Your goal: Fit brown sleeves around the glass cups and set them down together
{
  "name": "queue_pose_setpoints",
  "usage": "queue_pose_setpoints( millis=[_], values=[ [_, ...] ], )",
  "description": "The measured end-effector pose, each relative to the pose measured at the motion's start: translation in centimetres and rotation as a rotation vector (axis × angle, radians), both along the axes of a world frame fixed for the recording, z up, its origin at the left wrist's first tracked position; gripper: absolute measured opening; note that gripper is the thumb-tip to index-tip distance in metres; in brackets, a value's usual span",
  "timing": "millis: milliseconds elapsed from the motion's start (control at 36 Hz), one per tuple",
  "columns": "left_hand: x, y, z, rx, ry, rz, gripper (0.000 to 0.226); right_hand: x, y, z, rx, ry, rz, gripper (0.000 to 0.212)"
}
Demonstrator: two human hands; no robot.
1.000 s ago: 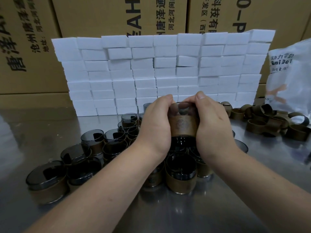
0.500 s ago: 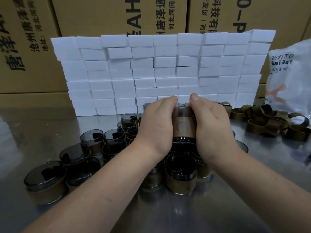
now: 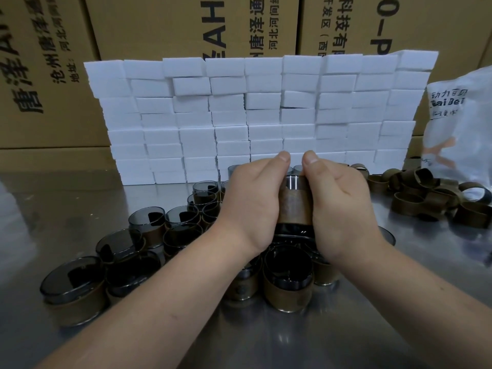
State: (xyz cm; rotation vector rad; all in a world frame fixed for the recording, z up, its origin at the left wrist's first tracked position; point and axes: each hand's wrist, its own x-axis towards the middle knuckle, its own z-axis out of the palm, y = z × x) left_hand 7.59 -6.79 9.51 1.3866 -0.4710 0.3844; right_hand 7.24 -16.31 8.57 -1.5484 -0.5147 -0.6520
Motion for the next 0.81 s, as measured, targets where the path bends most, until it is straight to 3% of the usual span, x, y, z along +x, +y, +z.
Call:
queue_pose_setpoints(
  millis=[500, 806],
  values=[
    [-0.24, 0.09, -0.13, -0.008, -0.017, 0.012, 0.039, -0.19, 0.06, -0.05, -0.035, -0.056, -0.043, 0.04],
    [0.06, 0.34, 0.13, 0.033, -0.024, 0.07, 0.044, -0.28, 0.14, -0.01, 0.058, -0.008, 0.036, 0.044]
  ],
)
